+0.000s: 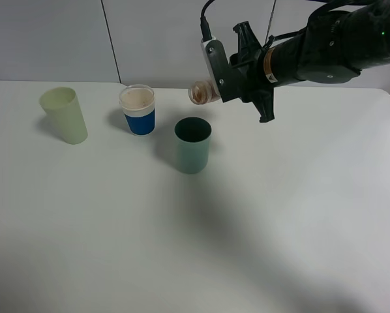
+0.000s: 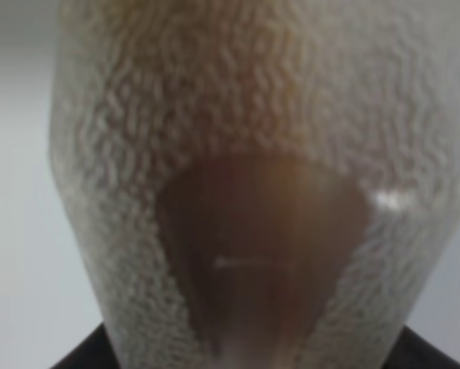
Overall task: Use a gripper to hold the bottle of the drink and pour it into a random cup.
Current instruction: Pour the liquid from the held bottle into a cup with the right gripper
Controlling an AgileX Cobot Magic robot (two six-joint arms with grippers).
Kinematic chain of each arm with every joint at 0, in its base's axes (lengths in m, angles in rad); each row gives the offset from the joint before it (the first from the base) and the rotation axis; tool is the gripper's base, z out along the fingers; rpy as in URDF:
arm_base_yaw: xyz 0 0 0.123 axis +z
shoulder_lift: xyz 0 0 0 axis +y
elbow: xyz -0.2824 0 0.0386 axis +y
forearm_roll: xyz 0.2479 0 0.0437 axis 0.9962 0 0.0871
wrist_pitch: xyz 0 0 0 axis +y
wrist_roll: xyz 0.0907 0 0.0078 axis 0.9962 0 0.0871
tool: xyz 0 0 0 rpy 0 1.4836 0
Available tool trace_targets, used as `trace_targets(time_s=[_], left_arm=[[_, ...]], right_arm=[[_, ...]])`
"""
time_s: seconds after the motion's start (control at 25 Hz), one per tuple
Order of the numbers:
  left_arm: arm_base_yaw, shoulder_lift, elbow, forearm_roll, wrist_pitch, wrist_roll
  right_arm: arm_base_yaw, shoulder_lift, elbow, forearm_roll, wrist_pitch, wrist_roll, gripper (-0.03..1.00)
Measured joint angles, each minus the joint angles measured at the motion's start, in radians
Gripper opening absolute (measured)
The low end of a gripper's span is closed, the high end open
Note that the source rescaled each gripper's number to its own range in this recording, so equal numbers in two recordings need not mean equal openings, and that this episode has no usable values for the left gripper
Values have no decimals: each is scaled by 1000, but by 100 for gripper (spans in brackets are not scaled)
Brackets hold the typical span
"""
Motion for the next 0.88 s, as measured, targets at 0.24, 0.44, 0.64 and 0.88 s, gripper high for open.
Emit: trace_targets(time_s=[0.24,0.44,0.64,0.88], left_arm=[[0,0,0,0,0,0],[0,0,0,0,0,0],[0,0,0,0,0,0],[0,0,0,0,0,0]], right_arm=[[10,0,0,-3,0,0,2],[20,0,0,-13,36,-16,2],[34,0,0,-21,74,-39,2],[60,0,0,-21,102,-39,2]])
